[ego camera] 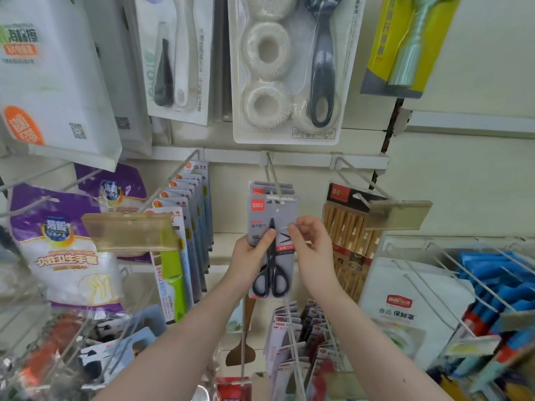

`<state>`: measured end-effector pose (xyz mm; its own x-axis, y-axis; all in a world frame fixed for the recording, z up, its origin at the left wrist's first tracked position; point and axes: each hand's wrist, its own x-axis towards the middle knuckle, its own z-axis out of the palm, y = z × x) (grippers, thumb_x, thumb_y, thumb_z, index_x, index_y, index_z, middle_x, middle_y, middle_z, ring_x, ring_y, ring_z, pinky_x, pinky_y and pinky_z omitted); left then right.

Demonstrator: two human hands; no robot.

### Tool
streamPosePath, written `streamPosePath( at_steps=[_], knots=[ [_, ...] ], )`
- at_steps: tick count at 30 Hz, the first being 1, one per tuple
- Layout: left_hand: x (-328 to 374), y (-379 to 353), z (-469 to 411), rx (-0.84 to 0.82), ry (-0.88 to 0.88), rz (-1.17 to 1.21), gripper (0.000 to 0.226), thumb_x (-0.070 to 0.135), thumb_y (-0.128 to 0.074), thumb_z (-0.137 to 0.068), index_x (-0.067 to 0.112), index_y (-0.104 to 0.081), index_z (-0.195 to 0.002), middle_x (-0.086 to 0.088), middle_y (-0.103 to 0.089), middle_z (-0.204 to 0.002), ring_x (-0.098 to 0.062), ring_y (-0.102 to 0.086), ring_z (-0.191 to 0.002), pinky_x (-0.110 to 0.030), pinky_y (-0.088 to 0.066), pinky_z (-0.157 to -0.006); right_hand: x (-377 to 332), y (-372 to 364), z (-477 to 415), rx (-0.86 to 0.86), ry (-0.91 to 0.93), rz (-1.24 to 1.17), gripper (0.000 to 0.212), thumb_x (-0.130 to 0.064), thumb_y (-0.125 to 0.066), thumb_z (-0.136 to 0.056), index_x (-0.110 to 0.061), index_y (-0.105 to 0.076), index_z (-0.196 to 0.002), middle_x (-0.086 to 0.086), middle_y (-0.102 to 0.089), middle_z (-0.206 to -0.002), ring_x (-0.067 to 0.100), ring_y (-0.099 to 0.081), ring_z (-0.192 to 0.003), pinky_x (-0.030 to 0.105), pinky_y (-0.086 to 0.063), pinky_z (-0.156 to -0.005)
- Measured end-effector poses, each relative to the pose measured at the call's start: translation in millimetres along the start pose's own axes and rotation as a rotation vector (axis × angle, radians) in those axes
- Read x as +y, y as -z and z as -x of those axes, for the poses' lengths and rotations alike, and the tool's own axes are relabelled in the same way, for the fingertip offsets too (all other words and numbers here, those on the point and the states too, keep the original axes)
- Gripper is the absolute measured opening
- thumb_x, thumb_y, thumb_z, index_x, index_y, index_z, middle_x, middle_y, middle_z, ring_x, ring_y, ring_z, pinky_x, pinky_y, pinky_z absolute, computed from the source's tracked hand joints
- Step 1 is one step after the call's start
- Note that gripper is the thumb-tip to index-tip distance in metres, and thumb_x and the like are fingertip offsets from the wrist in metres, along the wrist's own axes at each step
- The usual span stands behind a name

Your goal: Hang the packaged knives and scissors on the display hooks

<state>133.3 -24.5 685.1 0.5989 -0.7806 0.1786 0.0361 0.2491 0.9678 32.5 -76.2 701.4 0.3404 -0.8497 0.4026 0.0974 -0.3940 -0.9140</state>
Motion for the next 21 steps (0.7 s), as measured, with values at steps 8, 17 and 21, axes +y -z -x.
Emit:
streamPosePath(
  at_steps=[8,17,21],
  knots=[
    [3,2,-1,0.08,-0.005,0.014,0.003,0.017,-0.063,-0.085,0.019,-0.062,-0.084,0.004,-0.068,-0.081,-0.002,-0.067,-0.068,-0.012,-0.052,-0.059,1,-1,-4,-0.013,-0.019,0.012,0.009,-0.015,-0.058,-0.089,-0.015,-0.056,-0.098,-0.008,-0.06,-0.087,0.003,-0.056,-0.08,0.011,-0.045,-0.069],
    [22,6,15,0.208,-0.286,-0.098,0.028,0.036,-0.061,-0.081,0.027,-0.05,-0.105,0.006,-0.058,-0.109,-0.014,-0.055,-0.108,-0.03,-0.042,-0.098,-15,5,7,-0.033,-0.019,-0.053,0.032,-0.022,-0.052,-0.092,-0.017,-0.052,-0.124,-0.006,-0.059,-0.116,0.002,-0.055,-0.105,0.014,-0.043,-0.083],
    [37,5,22,0.222,-0.32,-0.078,0.037,0.031,-0.047,-0.095,0.02,-0.045,-0.129,0.003,-0.048,-0.134,-0.01,-0.042,-0.127,-0.016,-0.033,-0.101,-25,4,14,-0.046,-0.04,-0.043,0.039,-0.026,-0.05,-0.093,-0.02,-0.047,-0.131,-0.005,-0.055,-0.13,0.008,-0.052,-0.114,0.014,-0.04,-0.086]
  ],
)
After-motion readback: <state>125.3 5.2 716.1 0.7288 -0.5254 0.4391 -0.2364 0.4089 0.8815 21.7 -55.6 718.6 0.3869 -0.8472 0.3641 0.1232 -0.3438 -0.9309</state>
